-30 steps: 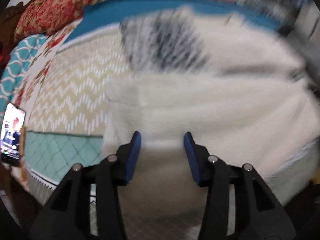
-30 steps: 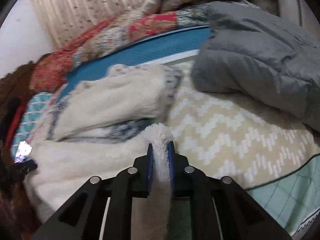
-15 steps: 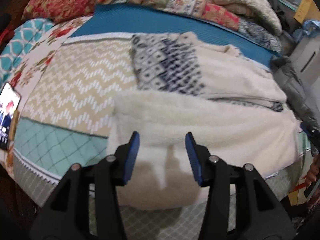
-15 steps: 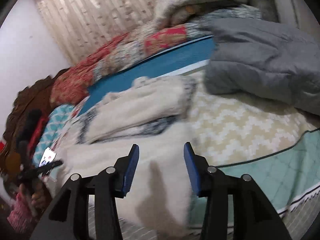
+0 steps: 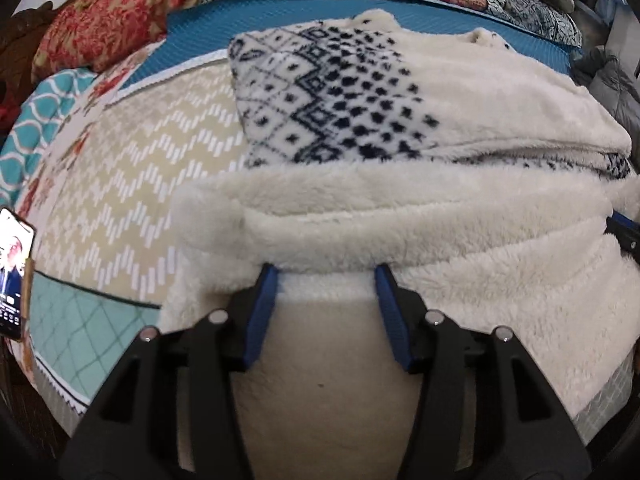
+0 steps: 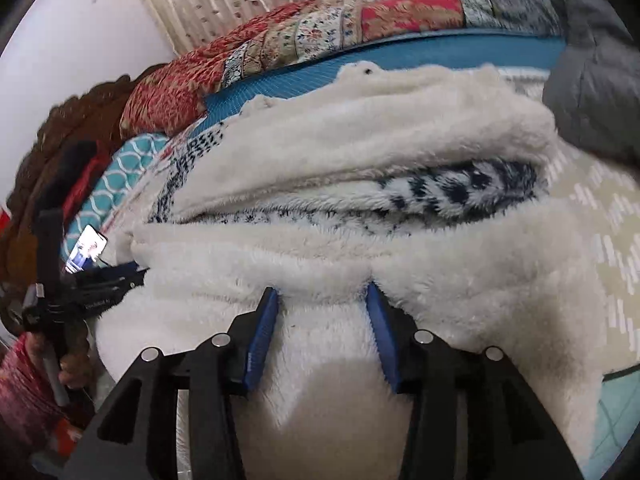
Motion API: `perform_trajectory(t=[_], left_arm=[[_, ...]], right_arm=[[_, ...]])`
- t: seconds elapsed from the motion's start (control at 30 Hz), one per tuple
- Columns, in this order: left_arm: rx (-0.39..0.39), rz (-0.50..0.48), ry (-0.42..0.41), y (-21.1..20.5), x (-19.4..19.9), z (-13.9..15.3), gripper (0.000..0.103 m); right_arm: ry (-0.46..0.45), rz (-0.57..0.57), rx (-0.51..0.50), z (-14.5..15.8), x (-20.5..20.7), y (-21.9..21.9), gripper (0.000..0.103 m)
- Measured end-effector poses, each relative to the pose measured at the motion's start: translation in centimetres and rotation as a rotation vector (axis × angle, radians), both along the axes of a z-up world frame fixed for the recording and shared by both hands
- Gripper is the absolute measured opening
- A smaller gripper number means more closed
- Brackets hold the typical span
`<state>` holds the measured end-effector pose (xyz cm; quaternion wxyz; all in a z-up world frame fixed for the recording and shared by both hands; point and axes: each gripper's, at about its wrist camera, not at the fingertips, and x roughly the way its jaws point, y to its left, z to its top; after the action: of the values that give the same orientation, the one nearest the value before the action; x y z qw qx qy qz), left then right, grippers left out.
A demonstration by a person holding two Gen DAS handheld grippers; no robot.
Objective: Fold large clothes
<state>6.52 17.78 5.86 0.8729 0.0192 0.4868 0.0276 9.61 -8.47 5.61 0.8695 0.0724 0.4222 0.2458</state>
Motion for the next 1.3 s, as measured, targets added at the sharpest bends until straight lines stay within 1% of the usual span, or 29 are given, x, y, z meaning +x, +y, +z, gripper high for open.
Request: perform_trajectory(t=[0.07, 0.17, 0.23, 0.53, 0.67, 1.2, 1.3], left_arm=[[0.004, 0.003, -0.020, 0.0, -0.2, -0.1, 0.051], [0.038, 0.005, -0.102, -0.4, -1.5, -0.6, 0.052], [0.048, 0.007, -0.131, -0.5, -2.2, -0.9, 0.052], [0.035, 0.011, -0.139, -0.3, -2.1, -0.8, 0.052], [0.017, 0.017, -0.143, -0.1, -2.2, -0.7, 0.052], [0.004, 0.028, -0.147, -0.2, -2.2, -0.7, 0.053], [0.011, 0.030, -0.146, -0.4, -2.2, -0.7, 0.053]], right_arm=[[-0.004, 0.000, 0.013, -0.1, -0.1, -0.1, 0.045], [-0.025, -0.004, -0.001, -0.1, -0.6, 0.0, 0.045], [-0.032, -0.007, -0.009, -0.2, -0.5, 0.0, 0.045], [-0.060, -0.015, -0.051, -0.1, -0.5, 0.5, 0.045], [-0.065, -0.016, -0.055, -0.1, -0.6, 0.5, 0.045], [-0.073, -0.017, -0.052, -0.1, -0.7, 0.4, 0.045], [-0.072, -0.017, -0.051, 0.0, -0.7, 0.4, 0.045]])
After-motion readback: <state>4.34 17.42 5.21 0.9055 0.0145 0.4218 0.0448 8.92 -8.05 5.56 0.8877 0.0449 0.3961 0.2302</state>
